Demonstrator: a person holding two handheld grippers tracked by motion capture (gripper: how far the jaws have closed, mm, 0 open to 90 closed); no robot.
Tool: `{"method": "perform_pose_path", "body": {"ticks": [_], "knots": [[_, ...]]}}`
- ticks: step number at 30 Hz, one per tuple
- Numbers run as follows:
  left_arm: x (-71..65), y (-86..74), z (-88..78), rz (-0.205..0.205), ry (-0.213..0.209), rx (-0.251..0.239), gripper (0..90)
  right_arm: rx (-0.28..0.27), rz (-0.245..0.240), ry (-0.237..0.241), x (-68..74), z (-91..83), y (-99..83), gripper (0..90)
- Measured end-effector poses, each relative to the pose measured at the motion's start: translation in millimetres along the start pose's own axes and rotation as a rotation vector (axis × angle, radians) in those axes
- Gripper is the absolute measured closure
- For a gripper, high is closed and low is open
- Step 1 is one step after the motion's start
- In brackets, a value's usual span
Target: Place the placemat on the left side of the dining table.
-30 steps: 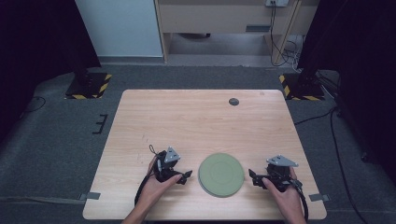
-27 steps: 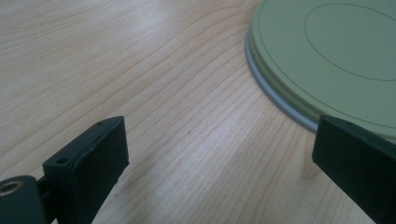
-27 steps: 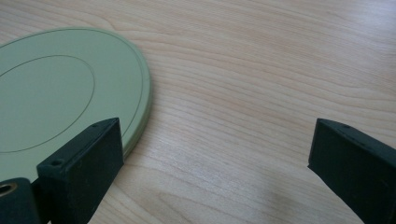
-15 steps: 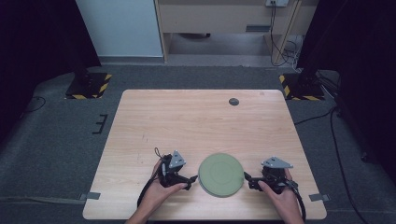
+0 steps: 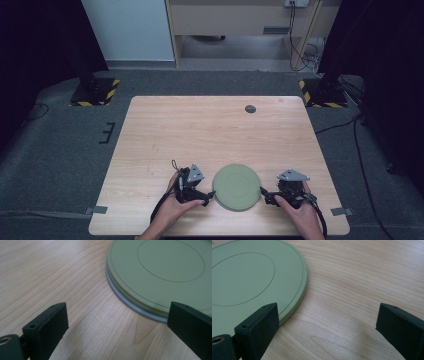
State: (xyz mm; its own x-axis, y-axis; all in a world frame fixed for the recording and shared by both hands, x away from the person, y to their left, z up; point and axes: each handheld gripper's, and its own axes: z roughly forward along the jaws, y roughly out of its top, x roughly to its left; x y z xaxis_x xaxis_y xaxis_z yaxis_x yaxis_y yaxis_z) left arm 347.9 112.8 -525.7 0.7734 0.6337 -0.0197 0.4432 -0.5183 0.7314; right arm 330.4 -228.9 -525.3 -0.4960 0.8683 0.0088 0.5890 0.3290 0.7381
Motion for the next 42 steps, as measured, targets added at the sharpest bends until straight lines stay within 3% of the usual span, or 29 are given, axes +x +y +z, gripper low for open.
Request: {"method": "perform_pose_path", "body": {"ticks": [8, 29, 42], "knots": [[-5.3, 1.6, 6.0, 0.013, 0.002, 0.014, 3.1, 0.01, -0.008, 0.0, 2.5, 2.2, -0.8, 5.2], [0.5, 4.7, 9.8, -0.001, 0.045, 0.01, 1.3, 0.011, 0.004, -0.051, 4.1, 7.9, 2.8, 1.7], [0.6, 4.2, 9.2, -0.007, 0.047, 0.009, 2.3, 0.019, 0.003, -0.013, 4.2, 3.9, -0.2, 4.4]]}}
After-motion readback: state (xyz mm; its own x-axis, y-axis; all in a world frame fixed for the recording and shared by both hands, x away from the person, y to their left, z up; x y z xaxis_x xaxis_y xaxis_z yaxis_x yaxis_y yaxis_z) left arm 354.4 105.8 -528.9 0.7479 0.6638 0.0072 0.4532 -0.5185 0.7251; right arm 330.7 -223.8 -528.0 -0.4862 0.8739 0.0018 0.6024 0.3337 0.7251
